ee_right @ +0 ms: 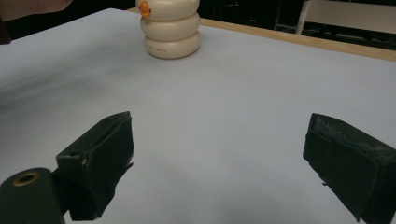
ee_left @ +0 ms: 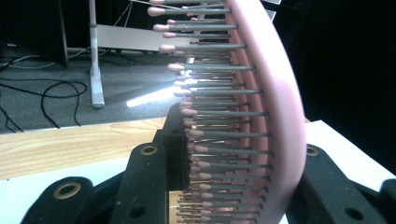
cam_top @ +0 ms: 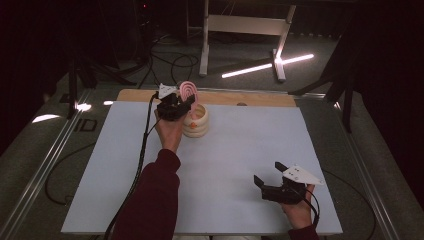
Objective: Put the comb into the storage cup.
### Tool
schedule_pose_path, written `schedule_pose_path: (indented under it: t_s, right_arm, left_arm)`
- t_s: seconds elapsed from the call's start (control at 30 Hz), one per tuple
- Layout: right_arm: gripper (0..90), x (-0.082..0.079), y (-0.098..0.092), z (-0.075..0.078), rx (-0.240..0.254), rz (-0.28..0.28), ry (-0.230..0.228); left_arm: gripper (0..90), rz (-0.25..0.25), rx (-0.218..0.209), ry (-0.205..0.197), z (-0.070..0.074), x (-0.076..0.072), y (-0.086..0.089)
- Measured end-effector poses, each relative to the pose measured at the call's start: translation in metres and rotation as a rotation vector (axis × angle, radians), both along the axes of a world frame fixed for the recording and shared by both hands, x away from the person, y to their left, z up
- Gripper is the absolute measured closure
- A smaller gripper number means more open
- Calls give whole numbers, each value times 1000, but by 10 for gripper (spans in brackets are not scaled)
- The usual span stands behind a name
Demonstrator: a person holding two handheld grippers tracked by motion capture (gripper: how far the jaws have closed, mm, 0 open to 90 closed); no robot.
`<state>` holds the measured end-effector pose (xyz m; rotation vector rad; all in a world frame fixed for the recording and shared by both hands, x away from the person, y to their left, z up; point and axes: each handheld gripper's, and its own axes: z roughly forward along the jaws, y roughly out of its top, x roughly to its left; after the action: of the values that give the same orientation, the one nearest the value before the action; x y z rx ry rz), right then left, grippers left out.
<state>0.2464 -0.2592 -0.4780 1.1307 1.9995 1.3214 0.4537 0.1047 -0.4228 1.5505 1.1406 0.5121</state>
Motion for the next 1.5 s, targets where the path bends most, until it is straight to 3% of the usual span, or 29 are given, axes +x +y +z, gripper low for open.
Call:
schedule_pose_path:
  t_s: [1.5]
  right_arm:
    - [85,1,-2,-1,2,-5,1]
  left_arm:
    - [632,-36,-62,37,-11,10,3]
